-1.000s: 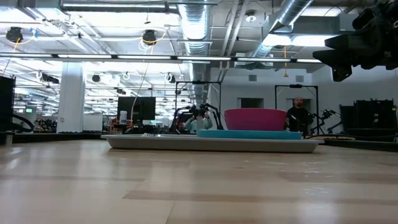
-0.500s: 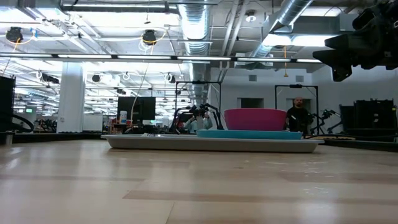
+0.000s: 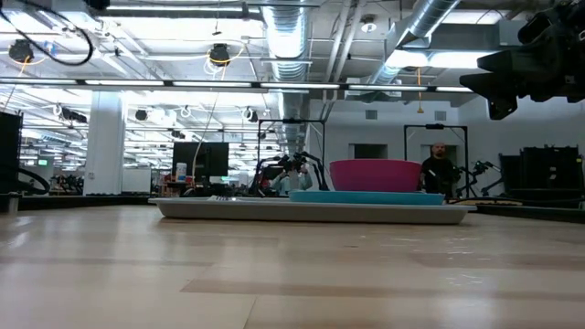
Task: Set up tray
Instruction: Return to Home Position
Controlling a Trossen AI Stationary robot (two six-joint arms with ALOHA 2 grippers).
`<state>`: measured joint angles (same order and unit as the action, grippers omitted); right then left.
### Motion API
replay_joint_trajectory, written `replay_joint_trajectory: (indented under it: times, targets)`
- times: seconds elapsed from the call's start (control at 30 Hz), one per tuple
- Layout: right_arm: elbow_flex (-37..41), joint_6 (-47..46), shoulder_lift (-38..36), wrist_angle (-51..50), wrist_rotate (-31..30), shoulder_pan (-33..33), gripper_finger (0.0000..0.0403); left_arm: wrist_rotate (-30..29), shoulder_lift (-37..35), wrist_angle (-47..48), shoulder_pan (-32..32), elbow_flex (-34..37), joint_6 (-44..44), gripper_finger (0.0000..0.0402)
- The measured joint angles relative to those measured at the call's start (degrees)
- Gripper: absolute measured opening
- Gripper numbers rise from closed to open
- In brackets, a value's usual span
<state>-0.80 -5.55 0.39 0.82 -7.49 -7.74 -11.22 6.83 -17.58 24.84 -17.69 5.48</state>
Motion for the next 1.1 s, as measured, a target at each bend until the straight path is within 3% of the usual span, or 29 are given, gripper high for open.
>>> replay_joint_trajectory:
  times: [0.2, 0.77, 0.93, 1.1]
  targets:
    - [-0.01, 0.0, -0.01, 0.0, 0.0, 0.0, 0.0182, -0.02, -6.83, -0.03, 0.0, 5.08, 0.25, 0.0112]
    - [0.0, 0.01, 0.01, -0.02, 0.0, 0.0, 0.0182, -0.89, -6.62, -3.1, -0.02, 14.48, 5.81, 0.0112]
    - [0.0, 0.0, 0.01, -0.02, 0.0, 0.01, 0.0182, -3.7, -6.6, -2.22, 0.0, 17.01, 5.5, 0.0112]
    - [-0.01, 0.01, 0.0, -0.02, 0.0, 0.01, 0.0182, -11.48, -6.57, 4.73, -0.07, 17.07, 6.82, 0.0112]
